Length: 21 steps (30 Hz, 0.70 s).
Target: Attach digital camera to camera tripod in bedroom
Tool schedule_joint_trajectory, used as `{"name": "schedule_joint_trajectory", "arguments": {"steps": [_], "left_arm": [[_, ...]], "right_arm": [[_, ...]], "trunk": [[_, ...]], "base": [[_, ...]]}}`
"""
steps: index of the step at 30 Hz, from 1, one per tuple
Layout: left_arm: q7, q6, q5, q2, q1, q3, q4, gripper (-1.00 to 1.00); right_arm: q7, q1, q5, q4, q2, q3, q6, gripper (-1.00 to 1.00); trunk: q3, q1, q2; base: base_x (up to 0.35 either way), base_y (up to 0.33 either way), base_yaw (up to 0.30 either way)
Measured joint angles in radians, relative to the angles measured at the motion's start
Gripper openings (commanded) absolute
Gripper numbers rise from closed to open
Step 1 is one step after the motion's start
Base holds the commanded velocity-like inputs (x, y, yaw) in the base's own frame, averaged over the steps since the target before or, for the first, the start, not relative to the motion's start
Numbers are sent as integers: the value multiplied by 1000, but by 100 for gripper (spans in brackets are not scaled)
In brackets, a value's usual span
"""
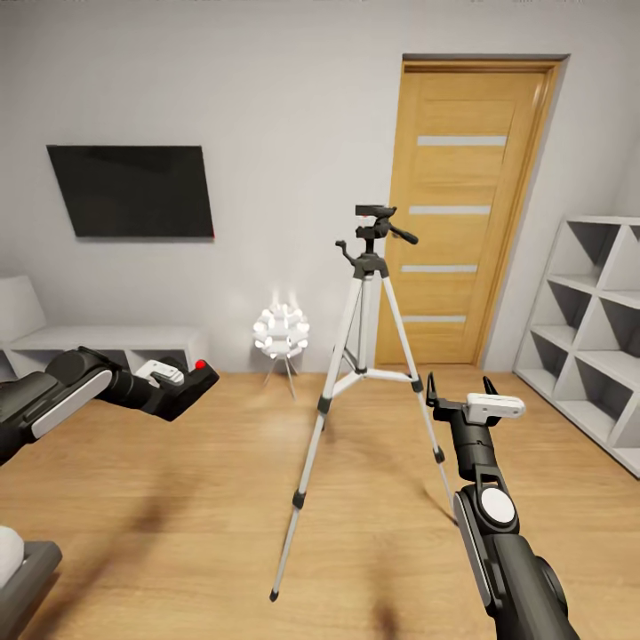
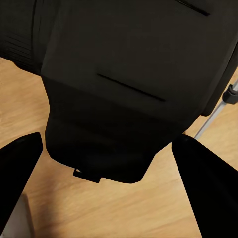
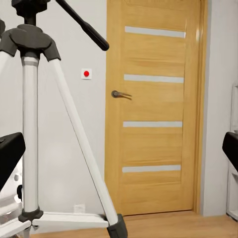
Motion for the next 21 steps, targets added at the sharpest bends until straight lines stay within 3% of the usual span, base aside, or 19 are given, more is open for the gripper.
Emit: {"name": "schedule_joint_trajectory", "arguments": {"steps": [5, 11, 21], "left_arm": [[0, 0, 1, -1, 0, 0, 2, -100], [0, -1, 1, -23, 0, 0, 25, -100], [0, -1, 0, -26, 0, 0, 27, -100]], "right_arm": [[0, 0, 0, 0, 0, 0, 0, 100], [0, 0, 0, 0, 0, 0, 0, 100], [0, 0, 0, 1, 0, 0, 0, 100]], "trunk": [[16, -19, 35], [34, -42, 77], [66, -81, 147]], "base": [[0, 0, 0], [0, 0, 0], [0, 0, 0]]}}
